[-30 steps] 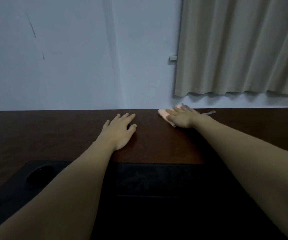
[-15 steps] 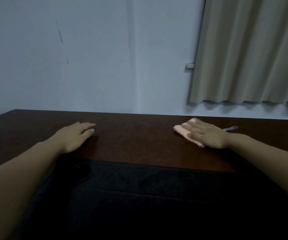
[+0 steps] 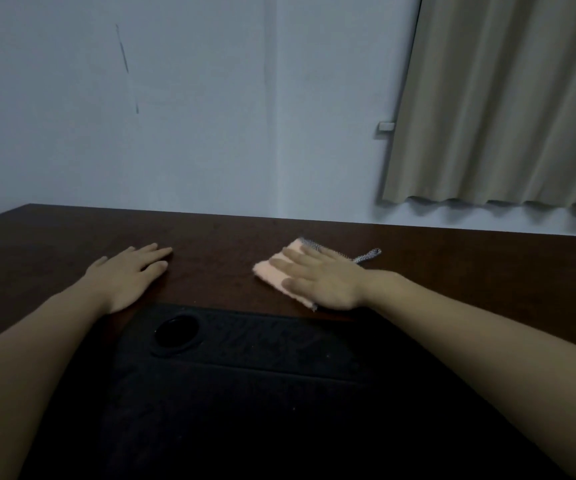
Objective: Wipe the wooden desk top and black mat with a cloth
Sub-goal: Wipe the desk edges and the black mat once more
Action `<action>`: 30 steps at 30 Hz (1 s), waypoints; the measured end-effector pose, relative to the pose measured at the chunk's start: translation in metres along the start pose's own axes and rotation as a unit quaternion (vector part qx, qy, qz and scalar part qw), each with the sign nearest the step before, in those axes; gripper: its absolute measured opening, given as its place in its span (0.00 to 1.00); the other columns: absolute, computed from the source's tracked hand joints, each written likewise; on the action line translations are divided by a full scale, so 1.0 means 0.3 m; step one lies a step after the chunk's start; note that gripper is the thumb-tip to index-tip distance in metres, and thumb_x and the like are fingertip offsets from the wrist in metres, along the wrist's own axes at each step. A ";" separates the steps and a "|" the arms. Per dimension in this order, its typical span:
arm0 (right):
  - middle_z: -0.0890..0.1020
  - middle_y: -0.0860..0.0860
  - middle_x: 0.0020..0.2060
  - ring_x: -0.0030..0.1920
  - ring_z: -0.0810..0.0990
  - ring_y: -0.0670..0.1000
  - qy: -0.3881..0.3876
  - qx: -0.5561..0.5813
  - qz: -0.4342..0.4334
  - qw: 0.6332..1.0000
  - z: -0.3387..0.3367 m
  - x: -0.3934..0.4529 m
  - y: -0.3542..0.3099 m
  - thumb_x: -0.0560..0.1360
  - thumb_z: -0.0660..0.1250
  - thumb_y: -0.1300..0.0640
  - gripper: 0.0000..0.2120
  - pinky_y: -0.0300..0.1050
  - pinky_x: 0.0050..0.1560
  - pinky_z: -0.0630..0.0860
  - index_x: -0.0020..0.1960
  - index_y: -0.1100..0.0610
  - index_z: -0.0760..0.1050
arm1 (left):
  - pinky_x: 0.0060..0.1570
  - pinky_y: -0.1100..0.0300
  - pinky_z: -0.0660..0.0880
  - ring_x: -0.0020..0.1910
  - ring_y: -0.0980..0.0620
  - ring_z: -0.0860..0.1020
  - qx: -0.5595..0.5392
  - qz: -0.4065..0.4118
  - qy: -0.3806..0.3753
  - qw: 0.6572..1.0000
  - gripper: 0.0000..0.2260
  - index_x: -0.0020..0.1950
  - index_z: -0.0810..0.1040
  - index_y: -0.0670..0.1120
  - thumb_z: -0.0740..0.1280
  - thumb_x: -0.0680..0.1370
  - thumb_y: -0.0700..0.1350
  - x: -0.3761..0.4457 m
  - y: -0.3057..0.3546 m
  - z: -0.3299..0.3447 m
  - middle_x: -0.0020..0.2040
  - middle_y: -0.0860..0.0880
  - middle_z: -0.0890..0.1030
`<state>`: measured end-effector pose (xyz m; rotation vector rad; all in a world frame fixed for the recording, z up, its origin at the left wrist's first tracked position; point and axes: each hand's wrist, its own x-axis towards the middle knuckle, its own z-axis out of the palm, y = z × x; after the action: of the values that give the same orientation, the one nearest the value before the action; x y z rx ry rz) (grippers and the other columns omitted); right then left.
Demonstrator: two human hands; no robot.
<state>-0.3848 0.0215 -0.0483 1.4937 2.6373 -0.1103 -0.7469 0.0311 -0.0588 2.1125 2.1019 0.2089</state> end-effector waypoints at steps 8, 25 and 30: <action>0.46 0.48 0.82 0.82 0.42 0.49 -0.002 0.013 0.095 0.995 -0.014 -0.035 0.299 0.87 0.45 0.44 0.26 0.44 0.77 0.37 0.83 0.46 0.44 | 0.78 0.41 0.49 0.81 0.48 0.52 0.011 0.003 0.005 1.000 0.22 0.80 0.56 0.63 0.48 0.85 0.59 -0.003 -0.001 0.004 0.82 0.56 0.53; 0.47 0.46 0.82 0.81 0.42 0.48 0.003 0.019 -0.054 0.998 -0.021 0.066 -0.031 0.86 0.47 0.42 0.26 0.47 0.80 0.40 0.83 0.44 0.46 | 0.78 0.41 0.48 0.81 0.48 0.52 0.001 0.007 0.009 1.000 0.21 0.80 0.57 0.63 0.48 0.85 0.58 -0.011 0.010 0.005 0.82 0.56 0.53; 0.49 0.51 0.83 0.82 0.45 0.54 0.023 0.009 0.107 0.994 -0.035 0.171 0.223 0.86 0.43 0.42 0.28 0.55 0.81 0.42 0.83 0.48 0.47 | 0.78 0.41 0.49 0.81 0.48 0.52 0.003 0.010 0.010 1.000 0.21 0.80 0.57 0.63 0.48 0.85 0.59 0.000 0.004 0.010 0.82 0.57 0.53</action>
<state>-0.3544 0.1007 -0.0451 1.7938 2.4962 -0.0812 -0.7450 0.0309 -0.0613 2.1437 2.0971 0.2261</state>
